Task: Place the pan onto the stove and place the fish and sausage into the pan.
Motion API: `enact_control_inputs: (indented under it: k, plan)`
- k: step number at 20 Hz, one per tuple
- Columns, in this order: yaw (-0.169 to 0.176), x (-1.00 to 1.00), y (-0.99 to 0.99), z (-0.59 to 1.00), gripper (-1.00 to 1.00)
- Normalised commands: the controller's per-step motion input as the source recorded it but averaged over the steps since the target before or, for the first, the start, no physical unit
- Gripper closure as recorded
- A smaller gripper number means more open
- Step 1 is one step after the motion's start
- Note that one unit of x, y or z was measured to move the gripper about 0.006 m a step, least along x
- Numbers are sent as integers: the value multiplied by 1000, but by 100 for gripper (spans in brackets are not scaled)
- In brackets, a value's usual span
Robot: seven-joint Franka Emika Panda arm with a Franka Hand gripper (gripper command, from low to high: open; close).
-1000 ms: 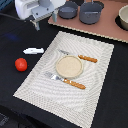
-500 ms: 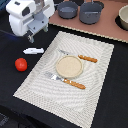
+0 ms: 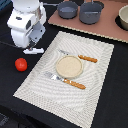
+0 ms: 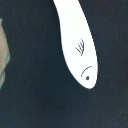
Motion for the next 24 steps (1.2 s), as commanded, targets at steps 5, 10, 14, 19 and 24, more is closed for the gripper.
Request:
enact_control_inputs:
  k: [5,10,14,19,24]
  plan:
    - [82,0,-55,-309,-100]
    - [69,0,-53,-347,-100]
    - [63,0,-9,-251,-100]
    - [56,0,-37,-226,100]
    - [44,0,-38,-175,100]
